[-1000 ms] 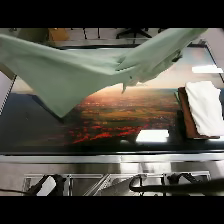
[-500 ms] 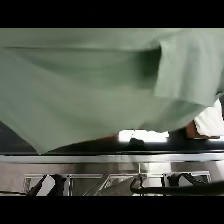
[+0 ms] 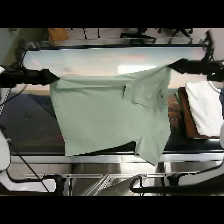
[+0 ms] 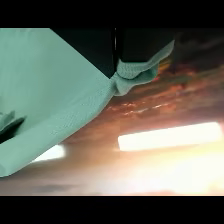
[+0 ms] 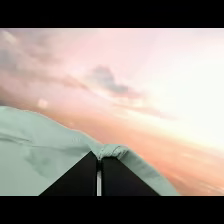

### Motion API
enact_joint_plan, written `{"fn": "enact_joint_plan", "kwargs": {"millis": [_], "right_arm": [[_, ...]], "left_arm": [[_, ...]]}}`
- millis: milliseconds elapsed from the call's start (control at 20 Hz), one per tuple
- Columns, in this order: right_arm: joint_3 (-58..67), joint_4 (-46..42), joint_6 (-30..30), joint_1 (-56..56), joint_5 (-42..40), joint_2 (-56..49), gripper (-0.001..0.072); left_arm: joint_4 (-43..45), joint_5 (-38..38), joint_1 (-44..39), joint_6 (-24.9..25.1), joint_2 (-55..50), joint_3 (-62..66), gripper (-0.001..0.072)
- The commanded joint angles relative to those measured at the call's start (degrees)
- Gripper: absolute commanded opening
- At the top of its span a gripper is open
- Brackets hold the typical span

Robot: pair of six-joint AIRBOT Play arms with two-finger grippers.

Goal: Fold the shirts.

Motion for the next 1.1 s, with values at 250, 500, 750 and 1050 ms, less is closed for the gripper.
{"fn": "enact_joint_plan", "kwargs": {"millis": [250,500,750,1050], "right_arm": [[1.64,0.68,-2.25,-0.87,-4.79,-18.16,0.0016],[1.75,-6.86,-0.96,-1.75,-2.97,-17.97,0.0016],[1.75,-9.22,-0.92,-1.36,-3.04,-18.25,0.0017],[1.75,-10.21,-0.92,0.20,-2.89,-18.36,0.0018]], "left_arm": [[4.66,0.81,-0.74,-2.97,-26.36,14.82,0.0015],[6.45,-6.14,-0.46,-4.48,-27.89,17.22,0.0015],[14.12,-7.30,-2.14,-7.80,-27.91,17.20,0.0015],[15.74,-7.98,-4.76,-7.82,-28.06,17.22,0.0020]]}}
